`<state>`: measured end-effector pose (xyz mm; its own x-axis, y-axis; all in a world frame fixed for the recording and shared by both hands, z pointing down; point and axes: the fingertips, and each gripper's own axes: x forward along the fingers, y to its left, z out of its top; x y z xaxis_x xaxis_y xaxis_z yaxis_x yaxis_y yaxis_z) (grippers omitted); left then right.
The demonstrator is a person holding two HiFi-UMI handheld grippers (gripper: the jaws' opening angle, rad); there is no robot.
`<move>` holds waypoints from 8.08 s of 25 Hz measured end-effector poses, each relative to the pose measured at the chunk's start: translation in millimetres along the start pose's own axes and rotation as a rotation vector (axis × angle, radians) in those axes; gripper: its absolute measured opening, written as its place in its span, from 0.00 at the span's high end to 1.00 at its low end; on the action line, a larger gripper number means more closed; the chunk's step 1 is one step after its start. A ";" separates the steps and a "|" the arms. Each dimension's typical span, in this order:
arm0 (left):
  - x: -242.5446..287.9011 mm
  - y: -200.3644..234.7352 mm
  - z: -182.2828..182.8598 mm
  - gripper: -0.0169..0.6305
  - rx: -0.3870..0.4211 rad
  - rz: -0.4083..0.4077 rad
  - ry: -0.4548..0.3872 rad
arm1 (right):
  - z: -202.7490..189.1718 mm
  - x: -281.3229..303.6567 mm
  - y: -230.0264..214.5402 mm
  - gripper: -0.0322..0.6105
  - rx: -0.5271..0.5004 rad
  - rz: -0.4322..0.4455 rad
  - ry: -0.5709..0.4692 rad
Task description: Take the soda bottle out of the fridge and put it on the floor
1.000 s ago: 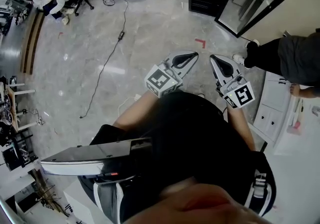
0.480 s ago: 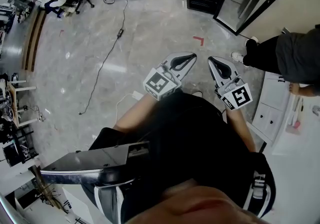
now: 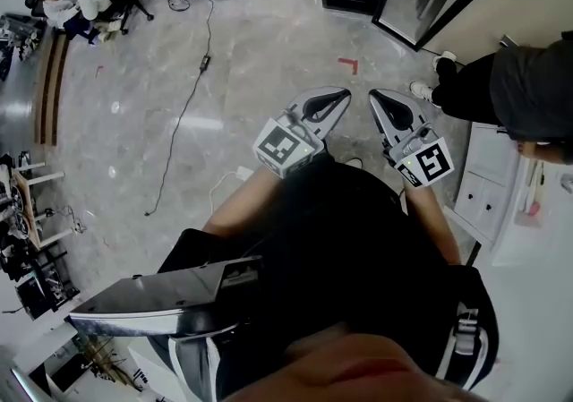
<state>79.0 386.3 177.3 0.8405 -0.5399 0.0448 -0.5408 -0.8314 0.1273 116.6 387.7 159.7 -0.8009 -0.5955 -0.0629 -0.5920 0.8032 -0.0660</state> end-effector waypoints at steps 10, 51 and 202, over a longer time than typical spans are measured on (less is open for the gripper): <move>12.9 101.5 20.1 0.97 0.001 -0.062 -0.034 | -5.5 85.1 -40.5 0.93 0.005 -0.041 0.048; 191.4 324.9 35.0 0.97 -0.011 0.062 0.031 | -31.0 221.7 -304.8 0.93 0.041 -0.005 0.031; 176.0 686.7 -643.8 0.97 -0.328 0.520 0.295 | -960.4 413.2 -421.4 0.45 0.023 0.106 0.889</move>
<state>-124.2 -195.2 910.5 0.4728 -0.7613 0.4438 -0.8782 -0.3660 0.3078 -51.1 -181.9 1117.9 -0.6305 -0.2781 0.7247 -0.5168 0.8470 -0.1246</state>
